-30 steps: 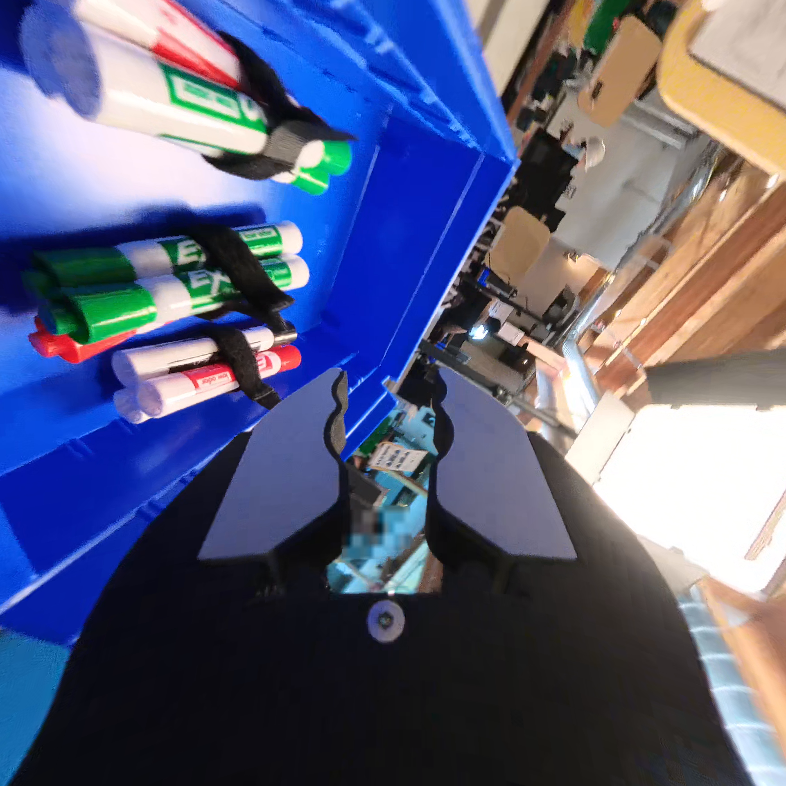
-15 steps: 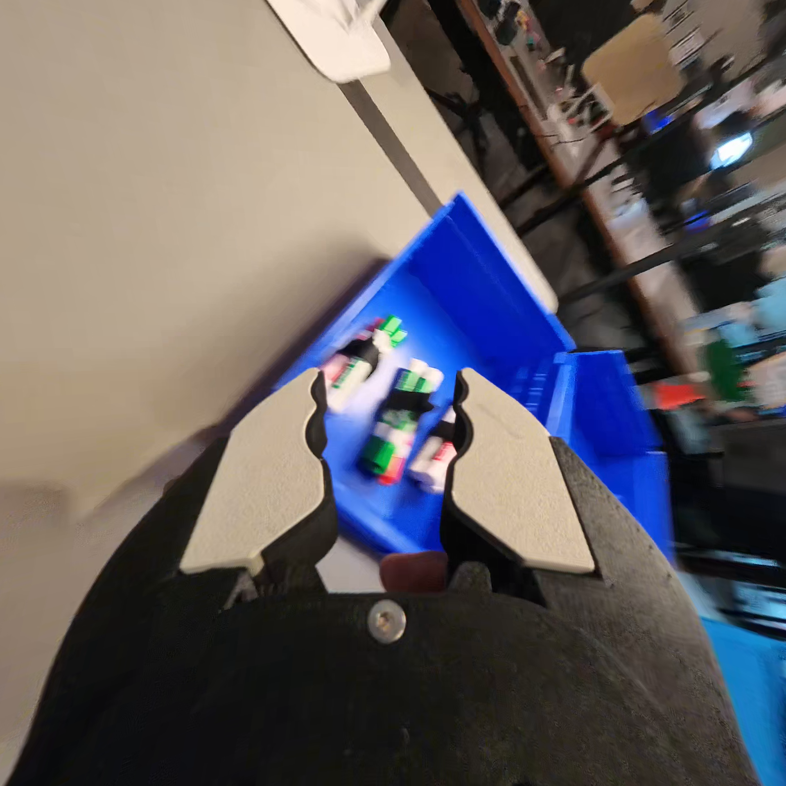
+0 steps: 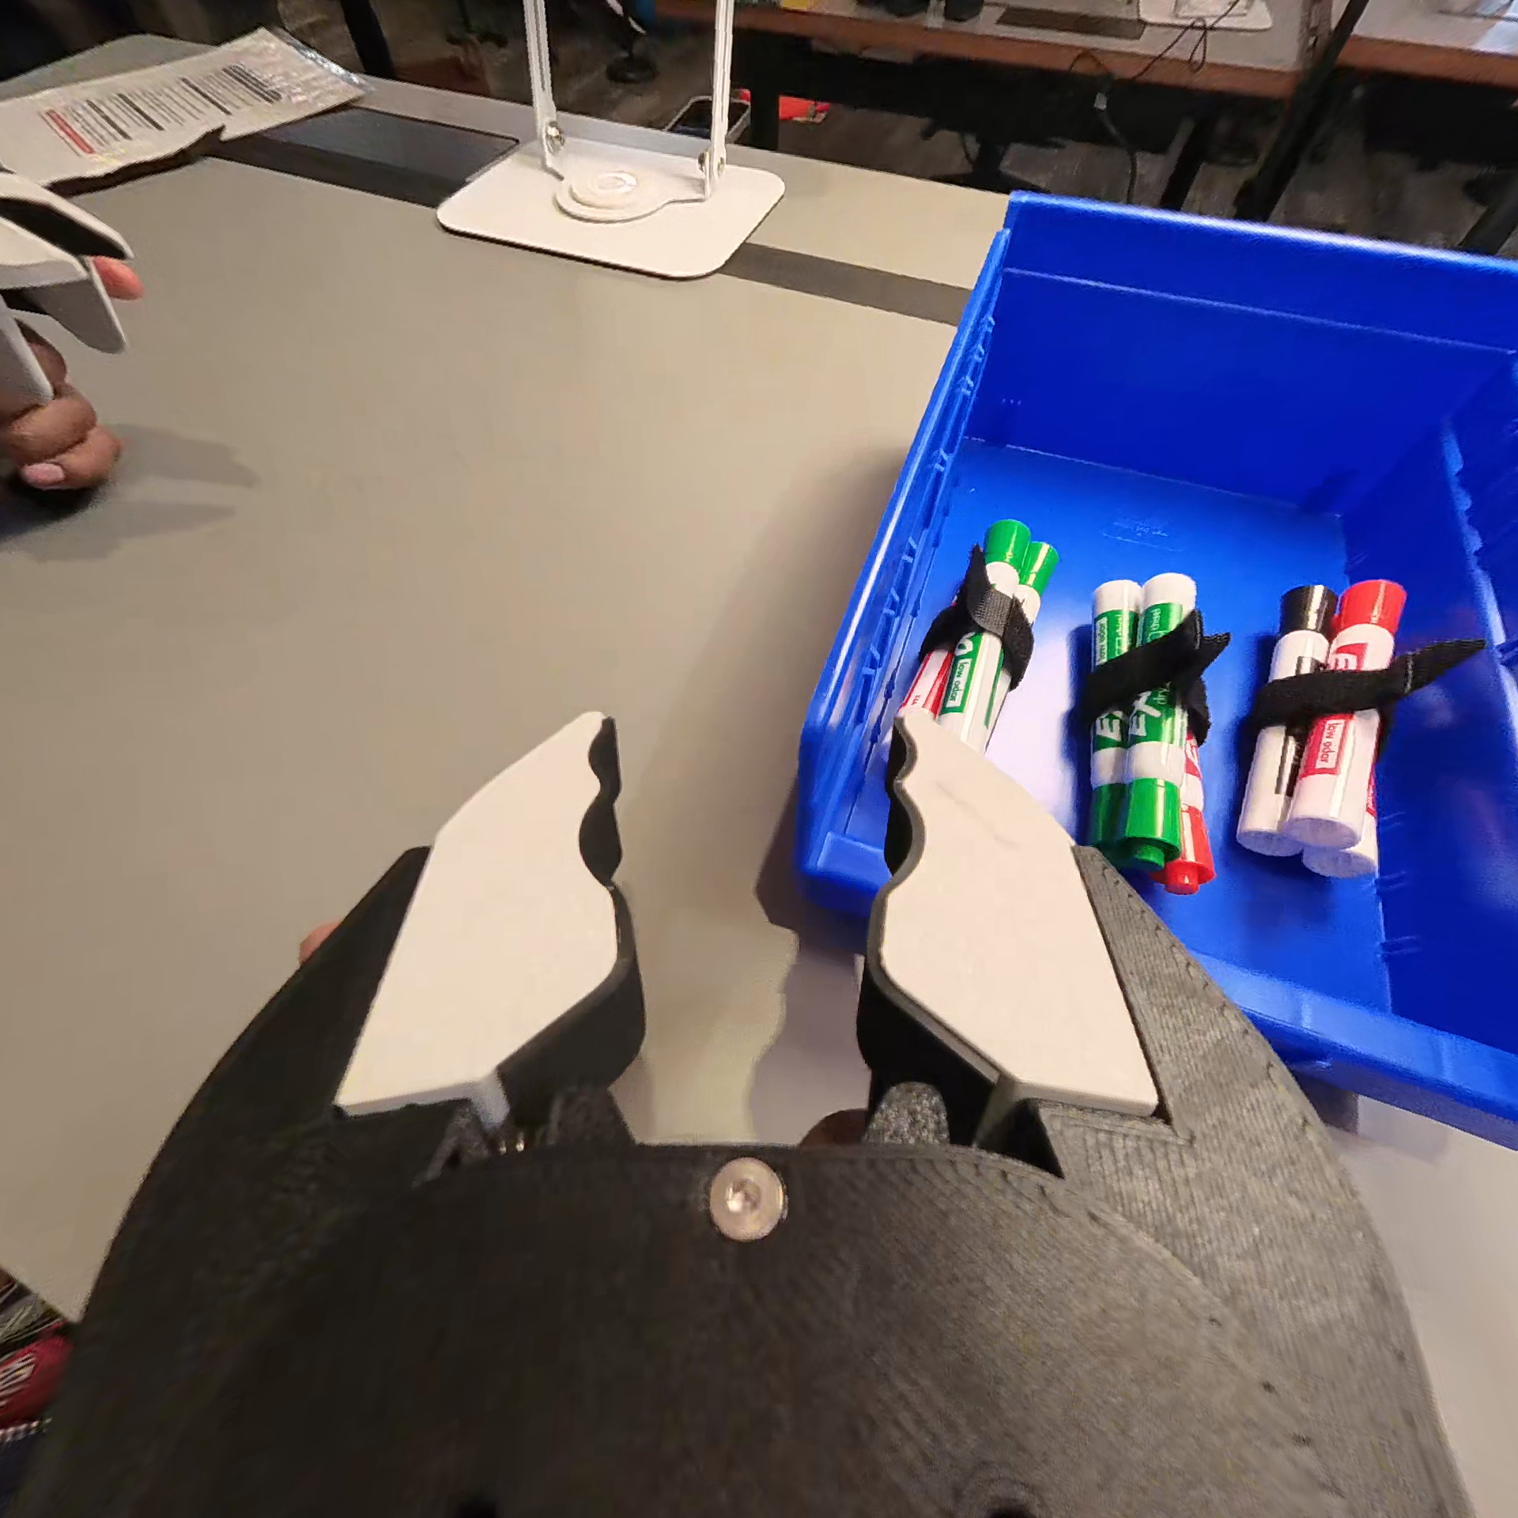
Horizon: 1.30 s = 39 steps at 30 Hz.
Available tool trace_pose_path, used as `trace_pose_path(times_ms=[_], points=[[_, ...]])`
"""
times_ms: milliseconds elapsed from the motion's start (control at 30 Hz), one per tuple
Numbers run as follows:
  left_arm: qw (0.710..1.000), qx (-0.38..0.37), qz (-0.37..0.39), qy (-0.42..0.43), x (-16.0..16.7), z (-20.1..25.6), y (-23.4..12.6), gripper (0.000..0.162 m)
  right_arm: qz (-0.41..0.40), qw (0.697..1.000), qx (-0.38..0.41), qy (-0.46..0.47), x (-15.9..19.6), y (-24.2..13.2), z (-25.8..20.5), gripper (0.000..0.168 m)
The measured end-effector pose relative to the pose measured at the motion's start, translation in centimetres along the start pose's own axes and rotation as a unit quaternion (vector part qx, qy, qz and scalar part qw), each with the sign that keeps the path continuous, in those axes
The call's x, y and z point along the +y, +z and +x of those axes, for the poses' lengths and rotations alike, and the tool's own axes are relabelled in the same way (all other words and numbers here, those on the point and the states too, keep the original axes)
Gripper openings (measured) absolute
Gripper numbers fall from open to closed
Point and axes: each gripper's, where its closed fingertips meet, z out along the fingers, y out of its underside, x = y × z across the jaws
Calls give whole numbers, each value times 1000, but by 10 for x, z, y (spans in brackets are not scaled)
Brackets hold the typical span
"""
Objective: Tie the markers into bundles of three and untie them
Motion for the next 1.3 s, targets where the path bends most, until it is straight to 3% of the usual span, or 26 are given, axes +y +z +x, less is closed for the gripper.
trace_pose_path(times_ms=[133,267,433,533,600,800,933,1000,1033,1100,1233,1300], points=[[995,-78,-54,-6,11,-13,-14,31,-25,1000,-10,2,6,11,-1,64],[961,-246,-122,23,9,-30,-83,49,-58,998,-4,-16,9,16,5,64],[847,-482,-216,60,-18,-45,-226,63,-87,995,-16,-36,7,23,6,62],[775,-569,-274,42,-27,-50,-305,69,-116,991,-23,-55,10,30,5,59],[735,-600,-315,20,-21,-54,-346,75,-133,989,-32,-63,13,34,3,56],[670,-605,-427,-57,28,-84,-418,75,-169,981,-16,-92,12,39,11,39],[632,-563,-521,-113,69,-91,-444,53,-199,974,-13,-110,16,40,18,23],[635,-542,-540,-107,79,-91,-443,23,-210,969,-14,-131,16,40,18,23],[642,-535,-541,-97,78,-91,-441,15,-214,965,-12,-149,17,40,18,22],[678,-497,-533,-99,79,-83,-425,12,-222,960,-9,-172,17,40,18,21],[701,-439,-560,-49,82,-55,-405,12,-228,953,-29,-199,19,37,14,20],[733,-387,-559,-27,83,-37,-386,11,-230,949,-39,-211,21,35,12,18]])
